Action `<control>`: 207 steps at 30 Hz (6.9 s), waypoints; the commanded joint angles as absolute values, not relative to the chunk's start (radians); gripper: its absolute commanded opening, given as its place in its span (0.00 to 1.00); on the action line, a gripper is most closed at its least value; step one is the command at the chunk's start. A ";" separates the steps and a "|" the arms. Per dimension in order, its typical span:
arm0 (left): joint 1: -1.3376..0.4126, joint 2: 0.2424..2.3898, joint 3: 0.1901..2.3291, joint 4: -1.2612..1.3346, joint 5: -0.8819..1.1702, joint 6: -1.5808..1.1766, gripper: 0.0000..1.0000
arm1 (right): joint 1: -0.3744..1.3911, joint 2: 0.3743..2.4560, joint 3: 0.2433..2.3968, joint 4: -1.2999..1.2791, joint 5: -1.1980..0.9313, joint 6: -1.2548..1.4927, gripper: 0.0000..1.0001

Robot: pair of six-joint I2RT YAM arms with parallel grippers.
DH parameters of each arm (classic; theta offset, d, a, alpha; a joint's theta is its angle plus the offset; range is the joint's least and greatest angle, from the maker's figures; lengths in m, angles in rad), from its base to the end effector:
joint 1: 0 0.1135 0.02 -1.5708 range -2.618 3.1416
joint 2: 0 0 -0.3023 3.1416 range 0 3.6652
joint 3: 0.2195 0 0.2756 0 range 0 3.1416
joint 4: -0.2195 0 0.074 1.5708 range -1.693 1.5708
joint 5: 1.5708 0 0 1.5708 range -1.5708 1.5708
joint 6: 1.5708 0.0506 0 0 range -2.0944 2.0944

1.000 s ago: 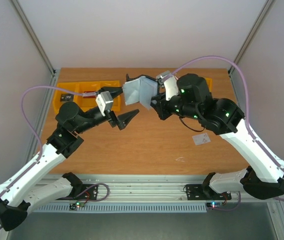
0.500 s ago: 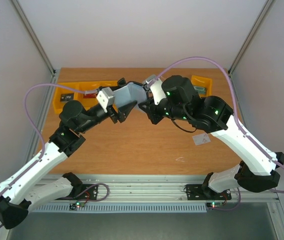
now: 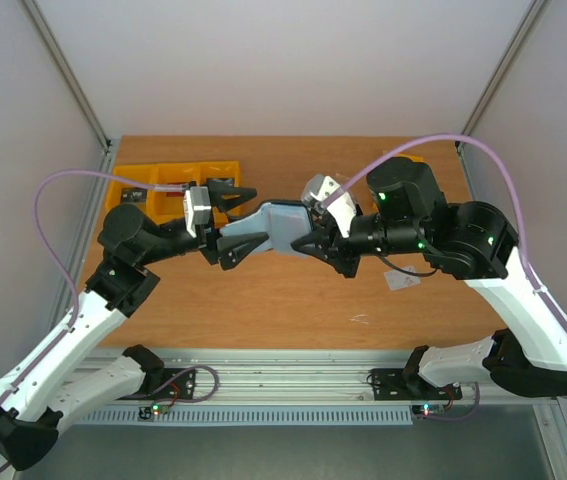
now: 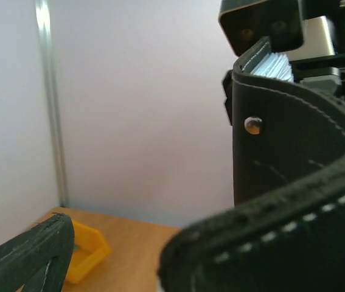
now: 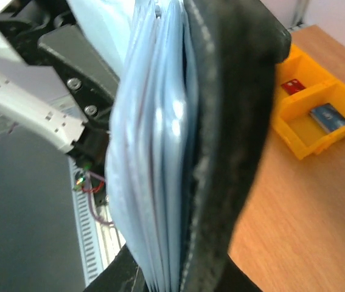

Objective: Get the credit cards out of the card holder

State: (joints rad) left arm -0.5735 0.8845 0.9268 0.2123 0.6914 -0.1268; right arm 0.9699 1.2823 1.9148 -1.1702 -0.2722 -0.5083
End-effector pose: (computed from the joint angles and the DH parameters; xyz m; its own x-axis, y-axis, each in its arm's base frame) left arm 0.1538 -0.1378 0.4471 0.0915 -0.1750 -0.9803 0.9556 0.2925 0.0369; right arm 0.1137 0.1899 0.5479 0.1972 -0.5414 -0.8173 -0.9490 0.1037 -0.2977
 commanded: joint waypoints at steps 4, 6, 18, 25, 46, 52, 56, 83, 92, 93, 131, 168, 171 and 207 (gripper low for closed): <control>-0.551 0.864 0.943 0.259 0.941 -0.228 0.80 | 0.976 1.283 2.037 -1.348 -0.442 -0.633 0.01; -0.551 0.864 0.945 0.260 0.952 -0.238 0.69 | 0.977 1.297 2.061 -1.370 -0.446 -0.637 0.01; -0.557 0.864 0.943 0.311 1.004 -0.164 0.52 | 0.977 1.334 2.072 -1.313 -0.364 -0.633 0.01; -0.574 0.866 0.940 0.331 1.005 -0.144 0.03 | 0.969 1.370 2.094 -1.273 -0.332 -0.648 0.01; -0.574 0.833 0.908 0.317 0.858 -0.126 0.00 | 0.811 1.260 1.964 -1.189 -0.400 -0.643 0.63; -0.575 0.837 0.907 0.320 0.859 -0.130 0.00 | 0.808 1.262 1.966 -1.176 -0.356 -0.640 0.58; -0.574 0.836 0.905 0.319 0.857 -0.126 0.00 | 0.787 1.261 1.990 -1.204 -0.356 -0.651 0.59; -0.576 0.828 0.887 0.318 0.856 -0.129 0.00 | 0.787 1.365 1.896 -1.025 -0.564 -0.517 0.59; -0.576 0.828 0.882 0.284 0.811 -0.131 0.00 | 0.788 1.361 1.844 -0.941 -0.625 -0.466 0.16; -0.575 0.830 0.881 0.277 0.799 -0.129 0.00 | 0.787 1.361 1.843 -0.943 -0.618 -0.463 0.08; -0.591 0.831 0.867 0.253 0.664 -0.153 0.00 | 0.726 1.254 1.824 -1.082 -0.522 -0.512 0.48; -0.591 0.808 0.861 0.271 0.730 -0.127 0.00 | 0.710 1.317 1.910 -1.071 -0.507 -0.436 0.39; -0.591 0.806 0.858 0.270 0.726 -0.129 0.00 | 0.710 1.323 1.906 -1.074 -0.568 -0.446 0.44; -0.578 0.816 0.817 0.163 0.379 -0.065 0.61 | 0.829 1.688 2.200 -1.646 0.637 -0.147 0.01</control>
State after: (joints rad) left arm -0.5819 0.8242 0.8314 0.1638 0.3233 -0.0914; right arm 0.7822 1.5986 2.0987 -1.4025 0.3336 -0.2234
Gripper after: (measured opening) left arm 0.620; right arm 0.099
